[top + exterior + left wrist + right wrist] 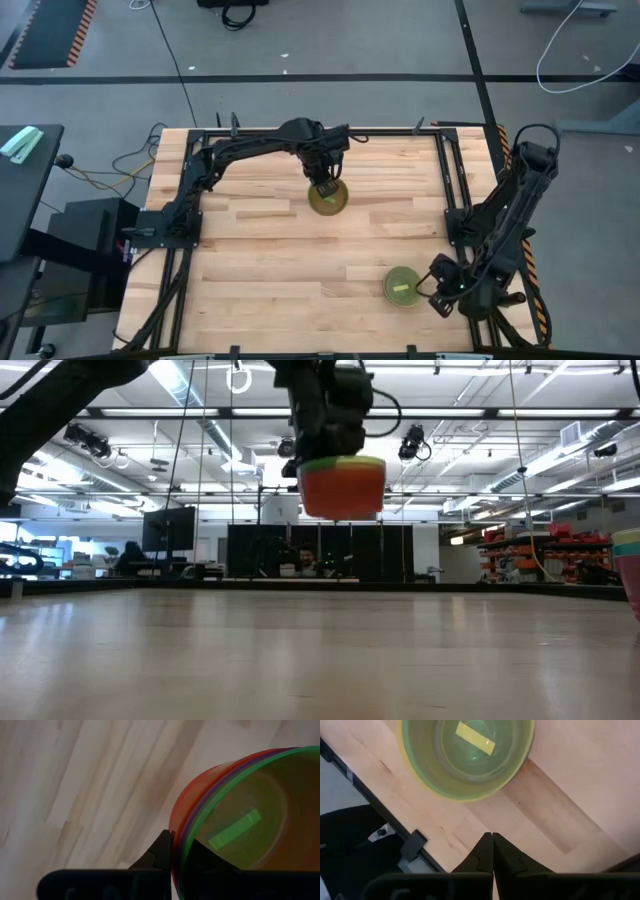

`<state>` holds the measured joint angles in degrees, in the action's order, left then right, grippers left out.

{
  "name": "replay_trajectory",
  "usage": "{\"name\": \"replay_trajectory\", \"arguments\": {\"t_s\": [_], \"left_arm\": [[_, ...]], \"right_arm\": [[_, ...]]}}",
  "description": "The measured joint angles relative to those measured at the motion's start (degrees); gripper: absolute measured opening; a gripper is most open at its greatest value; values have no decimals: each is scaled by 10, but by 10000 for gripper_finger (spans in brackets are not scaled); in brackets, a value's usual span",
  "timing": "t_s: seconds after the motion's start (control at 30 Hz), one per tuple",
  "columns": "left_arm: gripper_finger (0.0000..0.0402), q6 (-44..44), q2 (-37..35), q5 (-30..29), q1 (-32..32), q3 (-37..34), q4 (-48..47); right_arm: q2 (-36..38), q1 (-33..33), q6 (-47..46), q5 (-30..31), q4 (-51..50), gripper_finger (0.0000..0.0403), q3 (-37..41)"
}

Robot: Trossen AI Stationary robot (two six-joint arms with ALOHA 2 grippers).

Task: Nest bowls inside each other
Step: Stack the top stacked bowls on top of the bottom stacked bowls

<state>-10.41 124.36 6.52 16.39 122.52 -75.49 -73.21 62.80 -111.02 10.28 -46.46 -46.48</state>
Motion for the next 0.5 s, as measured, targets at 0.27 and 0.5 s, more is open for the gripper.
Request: {"name": "replay_trajectory", "arguments": {"t_s": [0.27,0.5], "left_arm": [[18,12,0,-4,-13,77,-95],[18,16,0,-5,-26,93,-119]], "right_arm": [[-59,0,6,3,46,2,0],[-110,-2,0,4,83,2,0]]}}
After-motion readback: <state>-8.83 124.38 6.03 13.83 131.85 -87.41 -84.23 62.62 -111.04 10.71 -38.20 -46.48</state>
